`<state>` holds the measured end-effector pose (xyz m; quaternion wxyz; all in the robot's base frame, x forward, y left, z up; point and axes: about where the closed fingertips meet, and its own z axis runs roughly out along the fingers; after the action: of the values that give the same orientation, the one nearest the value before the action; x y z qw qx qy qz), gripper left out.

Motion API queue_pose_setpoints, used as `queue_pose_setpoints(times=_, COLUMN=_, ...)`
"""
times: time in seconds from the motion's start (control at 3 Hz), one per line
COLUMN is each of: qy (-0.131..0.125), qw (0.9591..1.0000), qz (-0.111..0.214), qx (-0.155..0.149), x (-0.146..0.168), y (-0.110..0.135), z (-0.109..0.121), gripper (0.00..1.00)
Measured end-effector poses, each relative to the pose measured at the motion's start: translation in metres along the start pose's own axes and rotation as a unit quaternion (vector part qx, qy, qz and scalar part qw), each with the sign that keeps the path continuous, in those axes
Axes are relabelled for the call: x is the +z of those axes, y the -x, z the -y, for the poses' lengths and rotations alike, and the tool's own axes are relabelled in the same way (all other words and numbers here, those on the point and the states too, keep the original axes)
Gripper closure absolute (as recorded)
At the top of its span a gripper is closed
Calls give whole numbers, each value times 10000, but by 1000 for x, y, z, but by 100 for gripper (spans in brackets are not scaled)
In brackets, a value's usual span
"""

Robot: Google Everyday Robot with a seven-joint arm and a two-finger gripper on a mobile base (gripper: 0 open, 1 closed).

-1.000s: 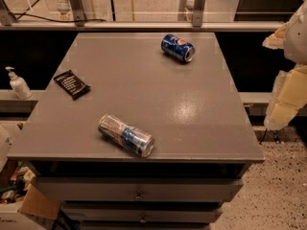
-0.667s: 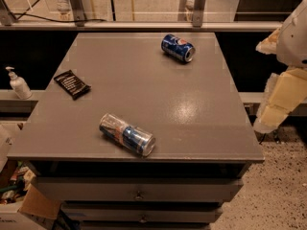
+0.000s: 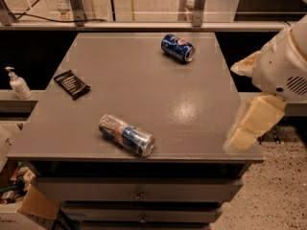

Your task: Move redbull can near pepsi can

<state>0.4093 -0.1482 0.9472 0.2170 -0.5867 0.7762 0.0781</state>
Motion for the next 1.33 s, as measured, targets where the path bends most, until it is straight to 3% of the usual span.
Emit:
queue_pose_setpoints(times=0.33, qy=172, qw=9988, qz=448, qx=-57, x=26, y=18, z=-24, gripper=0)
queue_pose_setpoints(times=0.67, qy=460, qw=9948, qz=899, qx=-99, x=57, y=40, z=-56, gripper=0)
queue_pose_setpoints(times=1.0, qy=460, qw=9948, qz=899, qx=-99, x=57, y=40, z=-56, gripper=0)
queue_pose_setpoints(times=1.33, qy=332, qw=9942, qz=1024, qx=83, x=70, y=47, z=-57, gripper=0)
